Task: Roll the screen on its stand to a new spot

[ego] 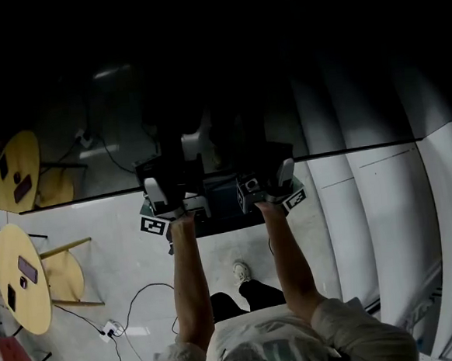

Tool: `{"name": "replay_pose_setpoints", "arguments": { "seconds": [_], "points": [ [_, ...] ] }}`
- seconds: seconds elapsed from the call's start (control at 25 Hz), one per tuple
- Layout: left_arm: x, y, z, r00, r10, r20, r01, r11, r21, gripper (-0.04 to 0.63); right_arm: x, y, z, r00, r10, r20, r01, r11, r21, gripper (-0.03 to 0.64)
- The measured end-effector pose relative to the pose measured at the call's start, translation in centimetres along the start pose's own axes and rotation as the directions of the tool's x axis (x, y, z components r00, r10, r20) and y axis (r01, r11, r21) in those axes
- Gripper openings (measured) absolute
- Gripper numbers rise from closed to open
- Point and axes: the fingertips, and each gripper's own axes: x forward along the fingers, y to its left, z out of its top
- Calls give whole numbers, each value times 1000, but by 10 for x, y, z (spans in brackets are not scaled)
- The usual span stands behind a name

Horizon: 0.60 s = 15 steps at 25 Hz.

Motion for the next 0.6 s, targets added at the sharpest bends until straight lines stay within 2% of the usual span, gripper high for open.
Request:
{"name": "replay_pose_setpoints", "arguments": {
  "seconds": [0.08,0.16,0.36,0.6],
  "points": [
    [19,36,8,1000,3,-22,-2,1000,5,528,38,10,0,1000,11,-20,-10,1000,2,380],
    [25,47,8,1000,9,-27,-9,1000,1,528,43,14,-3,1000,8,-26,-7,1000,11,380],
    [-12,-45,-21,998,-15,-65,15,1000,-1,528,-34,-8,-7,1000,3,-2,-3,997,73,380],
    [-21,-38,-25,993,54,-106,-56,998,-21,528,-55,-26,-12,999,-39,5,39,995,97,380]
  ]
}}
